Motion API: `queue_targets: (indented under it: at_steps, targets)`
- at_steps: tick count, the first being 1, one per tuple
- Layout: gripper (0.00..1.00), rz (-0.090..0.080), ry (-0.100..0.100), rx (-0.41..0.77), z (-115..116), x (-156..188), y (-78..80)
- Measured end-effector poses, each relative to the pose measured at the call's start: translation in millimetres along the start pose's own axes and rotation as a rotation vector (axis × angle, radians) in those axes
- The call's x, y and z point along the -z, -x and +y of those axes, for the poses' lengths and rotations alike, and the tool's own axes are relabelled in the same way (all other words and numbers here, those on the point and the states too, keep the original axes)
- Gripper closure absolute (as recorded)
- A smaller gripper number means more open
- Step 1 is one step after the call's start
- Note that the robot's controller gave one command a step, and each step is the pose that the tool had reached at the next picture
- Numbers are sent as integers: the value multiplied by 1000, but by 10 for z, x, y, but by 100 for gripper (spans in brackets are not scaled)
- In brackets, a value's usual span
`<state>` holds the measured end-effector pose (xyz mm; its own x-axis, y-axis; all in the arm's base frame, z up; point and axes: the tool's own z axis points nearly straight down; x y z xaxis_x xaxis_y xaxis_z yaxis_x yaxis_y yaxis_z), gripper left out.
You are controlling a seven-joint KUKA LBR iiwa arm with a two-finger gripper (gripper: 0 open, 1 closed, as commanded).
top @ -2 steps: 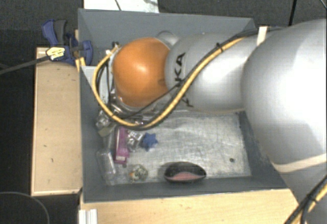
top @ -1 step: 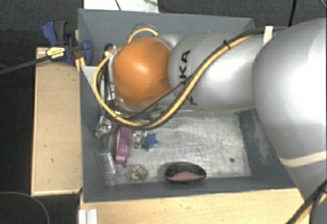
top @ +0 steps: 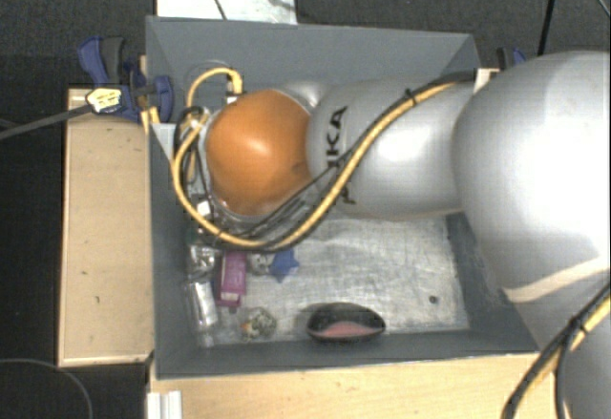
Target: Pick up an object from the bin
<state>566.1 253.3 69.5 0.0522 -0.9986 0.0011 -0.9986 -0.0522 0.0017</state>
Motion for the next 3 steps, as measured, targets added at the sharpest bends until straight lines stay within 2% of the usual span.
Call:
queue_targets:
  at_steps: [1, 2, 3]
  targets:
    - [0, -1, 2, -10, -2, 8, -1]
    - [100, 0, 1, -15, -8, 10, -5]
    - [100, -4, -4, -24, -13, 278, -1]
